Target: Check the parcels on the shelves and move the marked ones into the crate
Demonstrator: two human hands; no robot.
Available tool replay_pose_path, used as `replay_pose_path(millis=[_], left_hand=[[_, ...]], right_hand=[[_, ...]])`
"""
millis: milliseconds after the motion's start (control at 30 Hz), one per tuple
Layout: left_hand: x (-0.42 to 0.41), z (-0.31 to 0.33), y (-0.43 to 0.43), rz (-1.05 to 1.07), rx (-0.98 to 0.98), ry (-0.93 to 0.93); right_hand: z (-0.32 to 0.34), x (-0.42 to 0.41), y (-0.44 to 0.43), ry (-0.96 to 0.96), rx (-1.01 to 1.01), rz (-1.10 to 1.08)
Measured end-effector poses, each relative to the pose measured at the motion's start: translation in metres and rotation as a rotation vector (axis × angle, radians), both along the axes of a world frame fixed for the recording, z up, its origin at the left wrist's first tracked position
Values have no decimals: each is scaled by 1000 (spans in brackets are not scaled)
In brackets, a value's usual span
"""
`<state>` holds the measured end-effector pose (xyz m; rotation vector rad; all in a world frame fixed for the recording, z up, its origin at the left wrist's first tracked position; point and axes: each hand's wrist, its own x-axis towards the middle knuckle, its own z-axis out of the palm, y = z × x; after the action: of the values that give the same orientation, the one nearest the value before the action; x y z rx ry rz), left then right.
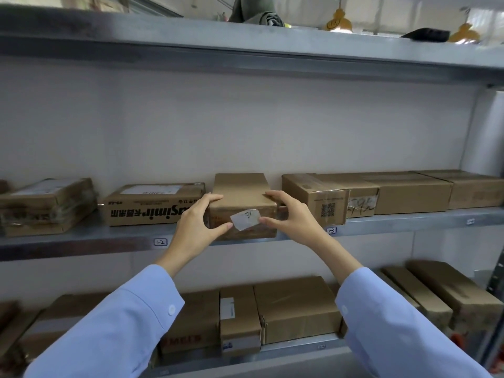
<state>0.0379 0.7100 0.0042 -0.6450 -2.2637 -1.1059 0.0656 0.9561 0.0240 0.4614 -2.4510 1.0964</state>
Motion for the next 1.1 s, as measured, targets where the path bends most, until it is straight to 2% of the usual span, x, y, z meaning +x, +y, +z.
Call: replay_pose_path(millis=[467, 567, 700, 867, 1000, 1100], left_hand=[[-6, 30, 5, -123, 185, 84], [-9, 34, 6, -117, 186, 105], [-9, 37, 6, -103, 178, 110], [-7, 42, 6, -157, 230, -5], [-10, 44, 7, -164, 219, -29], [-8, 46, 7, -152, 284, -73]], right_hand=[[18, -7, 3, 135, -178, 19], [23, -6, 0, 134, -246, 29], [27, -6, 0, 142, -239, 34], [30, -7, 0, 140, -258, 49], [33, -14, 0, 97, -271, 88], [34, -17, -1, 68, -276, 59]])
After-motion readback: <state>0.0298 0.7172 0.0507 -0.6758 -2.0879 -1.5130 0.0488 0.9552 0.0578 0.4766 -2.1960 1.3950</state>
